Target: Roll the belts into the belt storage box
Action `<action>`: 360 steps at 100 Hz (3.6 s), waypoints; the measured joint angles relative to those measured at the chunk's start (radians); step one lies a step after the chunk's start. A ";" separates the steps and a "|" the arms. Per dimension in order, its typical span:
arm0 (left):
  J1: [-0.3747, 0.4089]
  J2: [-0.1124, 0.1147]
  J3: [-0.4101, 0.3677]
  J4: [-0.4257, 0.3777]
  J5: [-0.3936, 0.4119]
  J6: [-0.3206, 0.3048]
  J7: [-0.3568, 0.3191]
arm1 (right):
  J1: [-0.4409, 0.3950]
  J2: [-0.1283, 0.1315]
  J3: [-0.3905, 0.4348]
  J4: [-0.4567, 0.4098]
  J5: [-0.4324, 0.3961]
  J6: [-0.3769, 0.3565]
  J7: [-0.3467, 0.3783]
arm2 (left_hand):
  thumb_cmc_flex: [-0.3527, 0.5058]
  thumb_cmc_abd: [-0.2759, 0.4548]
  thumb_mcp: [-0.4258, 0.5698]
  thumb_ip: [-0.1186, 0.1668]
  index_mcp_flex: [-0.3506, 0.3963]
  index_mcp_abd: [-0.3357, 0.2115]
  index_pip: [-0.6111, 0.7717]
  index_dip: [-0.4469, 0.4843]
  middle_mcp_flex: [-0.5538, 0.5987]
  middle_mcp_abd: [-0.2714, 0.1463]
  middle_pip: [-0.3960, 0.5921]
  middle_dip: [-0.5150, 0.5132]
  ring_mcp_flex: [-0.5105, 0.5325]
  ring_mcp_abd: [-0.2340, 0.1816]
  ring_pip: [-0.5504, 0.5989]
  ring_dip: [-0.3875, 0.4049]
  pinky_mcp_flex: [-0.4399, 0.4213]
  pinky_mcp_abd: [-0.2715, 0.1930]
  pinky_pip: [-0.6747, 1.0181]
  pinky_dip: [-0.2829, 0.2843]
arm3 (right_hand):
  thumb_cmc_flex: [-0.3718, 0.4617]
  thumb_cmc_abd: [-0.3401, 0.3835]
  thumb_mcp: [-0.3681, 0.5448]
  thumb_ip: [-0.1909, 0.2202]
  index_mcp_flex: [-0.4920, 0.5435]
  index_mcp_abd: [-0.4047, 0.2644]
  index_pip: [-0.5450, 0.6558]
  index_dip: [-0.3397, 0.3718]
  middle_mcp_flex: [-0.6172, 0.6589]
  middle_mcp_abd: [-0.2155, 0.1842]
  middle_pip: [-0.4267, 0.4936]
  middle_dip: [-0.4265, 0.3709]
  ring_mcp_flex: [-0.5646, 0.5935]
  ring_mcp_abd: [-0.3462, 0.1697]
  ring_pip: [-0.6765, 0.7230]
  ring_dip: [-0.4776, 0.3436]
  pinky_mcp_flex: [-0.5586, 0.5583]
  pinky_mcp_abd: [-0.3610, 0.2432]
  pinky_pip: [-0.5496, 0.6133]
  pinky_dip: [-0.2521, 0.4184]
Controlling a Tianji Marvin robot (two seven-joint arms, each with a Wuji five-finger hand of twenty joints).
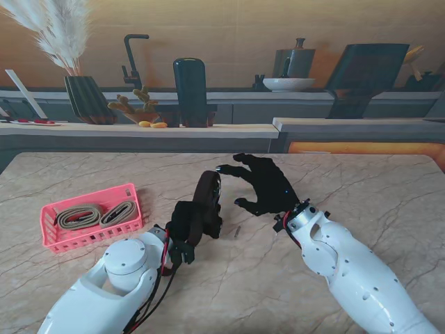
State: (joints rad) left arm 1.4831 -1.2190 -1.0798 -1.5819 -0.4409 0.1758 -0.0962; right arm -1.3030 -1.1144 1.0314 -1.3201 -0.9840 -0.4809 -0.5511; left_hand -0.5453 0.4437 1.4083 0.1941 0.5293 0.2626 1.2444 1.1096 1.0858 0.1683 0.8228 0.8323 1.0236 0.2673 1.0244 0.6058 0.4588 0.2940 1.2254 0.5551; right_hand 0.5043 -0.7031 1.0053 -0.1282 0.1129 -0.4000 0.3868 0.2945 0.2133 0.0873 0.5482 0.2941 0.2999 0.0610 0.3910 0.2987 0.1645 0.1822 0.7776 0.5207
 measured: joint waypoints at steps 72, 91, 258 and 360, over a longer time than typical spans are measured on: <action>0.002 0.001 0.014 -0.024 -0.023 0.109 0.003 | 0.281 0.040 -0.333 0.174 -0.169 -0.055 -0.120 | 0.014 0.001 0.000 -0.003 0.000 0.036 0.000 -0.001 0.000 0.025 0.010 -0.008 0.000 0.020 0.002 -0.013 -0.002 0.027 0.000 0.013 | 0.031 -0.030 0.052 -0.015 0.005 -0.013 0.357 0.064 -0.011 0.061 -0.254 -0.109 -0.155 0.038 0.015 -0.009 -0.121 -0.009 -0.001 -0.012; 0.002 0.000 0.022 -0.029 0.003 0.115 0.011 | 0.307 0.039 -0.360 0.192 -0.162 -0.048 -0.111 | 0.014 0.001 0.000 -0.007 0.000 0.037 0.000 -0.001 0.000 0.025 0.012 -0.016 0.000 0.021 0.002 -0.014 -0.002 0.037 0.001 0.013 | 0.032 -0.033 0.052 -0.016 0.005 -0.014 0.540 0.087 -0.011 0.070 -0.255 -0.110 -0.155 0.040 0.015 -0.009 -0.127 -0.009 -0.001 -0.019; 0.009 0.017 -0.008 0.010 0.102 -0.055 -0.030 | 0.296 0.015 -0.336 0.231 -0.105 0.018 -0.058 | -0.095 -0.025 0.002 -0.026 -0.150 -0.009 -0.812 -0.621 -0.460 0.048 -0.443 -0.349 -0.417 0.080 -0.432 0.007 -0.307 0.084 -0.217 -0.001 | 0.369 0.250 -0.192 -0.058 0.439 0.076 0.659 0.270 0.506 0.087 0.472 0.203 0.349 0.050 0.660 0.383 0.103 -0.023 0.361 0.029; -0.041 0.068 0.004 0.052 0.077 -0.161 -0.247 | 0.209 0.019 -0.234 0.168 -0.100 0.275 -0.122 | -0.006 0.003 0.001 -0.083 0.202 -0.151 -0.428 -0.535 -0.009 0.033 -0.254 -0.140 -0.115 0.050 -0.158 0.025 -0.121 0.039 -0.116 0.000 | 0.318 0.108 -0.033 -0.060 0.615 0.117 0.586 0.013 0.664 0.107 0.368 0.105 0.455 0.115 0.670 0.329 0.199 0.040 0.471 0.000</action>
State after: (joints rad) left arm 1.4418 -1.1511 -1.0753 -1.5303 -0.3642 0.0148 -0.3432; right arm -1.0940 -1.0953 0.7975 -1.1521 -1.0842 -0.2062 -0.6735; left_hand -0.5508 0.4467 1.4092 0.1115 0.7308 0.1115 0.8162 0.5744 1.0766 0.2012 0.5684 0.6927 0.9081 0.3171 0.8664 0.6305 0.3374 0.3334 1.1096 0.5554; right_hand 0.8220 -0.5953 0.9726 -0.1879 0.7283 -0.2826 0.9729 0.3074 0.8774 0.1947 0.9164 0.3987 0.7554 0.1755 1.0605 0.6280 0.3639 0.2217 1.2486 0.5205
